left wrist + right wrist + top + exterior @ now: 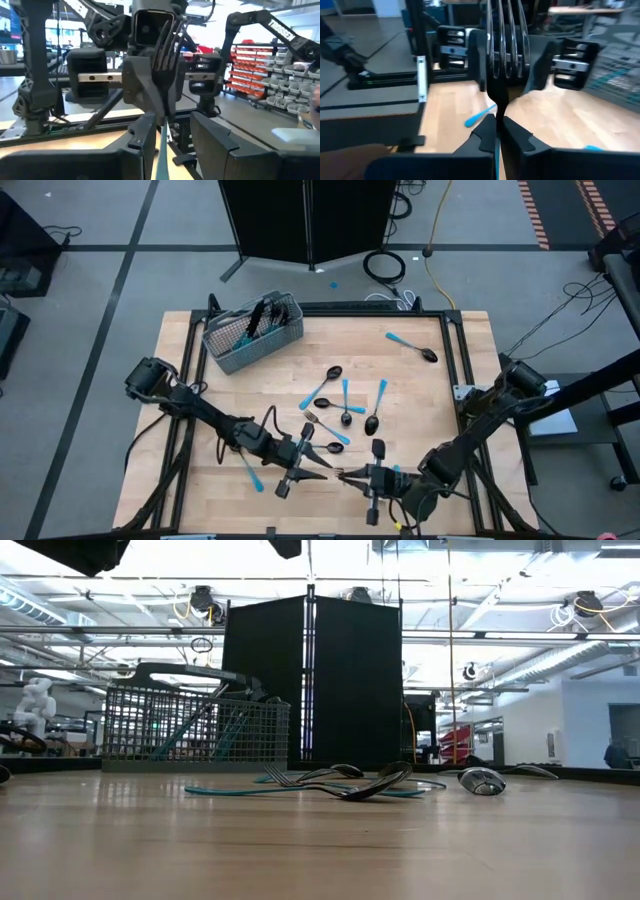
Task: Sort silverware
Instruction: Put the blue fork in the silverware rack
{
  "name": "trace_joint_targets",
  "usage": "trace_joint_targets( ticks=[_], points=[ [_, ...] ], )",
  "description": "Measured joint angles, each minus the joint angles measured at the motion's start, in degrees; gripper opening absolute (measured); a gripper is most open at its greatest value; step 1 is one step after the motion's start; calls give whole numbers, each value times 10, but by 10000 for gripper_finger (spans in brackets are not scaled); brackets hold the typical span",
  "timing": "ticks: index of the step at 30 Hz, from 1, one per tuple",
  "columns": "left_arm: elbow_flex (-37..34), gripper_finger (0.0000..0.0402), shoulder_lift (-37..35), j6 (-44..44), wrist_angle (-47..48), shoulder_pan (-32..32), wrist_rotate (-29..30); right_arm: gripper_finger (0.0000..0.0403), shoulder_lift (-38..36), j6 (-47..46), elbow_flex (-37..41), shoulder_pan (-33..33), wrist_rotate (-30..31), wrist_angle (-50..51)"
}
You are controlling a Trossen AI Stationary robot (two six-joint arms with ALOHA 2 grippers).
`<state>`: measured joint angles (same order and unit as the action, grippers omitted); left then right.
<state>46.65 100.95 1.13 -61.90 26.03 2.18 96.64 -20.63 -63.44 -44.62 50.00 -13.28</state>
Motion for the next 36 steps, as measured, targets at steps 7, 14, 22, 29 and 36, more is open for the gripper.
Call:
trace_joint_targets(
  ticks=[7,14,22,29,36],
  points=[
    [0,116,0,0,11,-1,1,0,0,3,0,23,-39,-2],
    [0,116,0,1,11,-1,40,0,-1,4,0,57,-95,-2],
    [0,116,0,0,13,-1,43,0,17,3,0,76,-114,-2],
    [0,116,0,0,24,-2,43,0,21,-3,0,82,-114,-2],
    [0,47,0,-5,28,-2,43,0,21,-4,0,82,-114,-4]
  ],
)
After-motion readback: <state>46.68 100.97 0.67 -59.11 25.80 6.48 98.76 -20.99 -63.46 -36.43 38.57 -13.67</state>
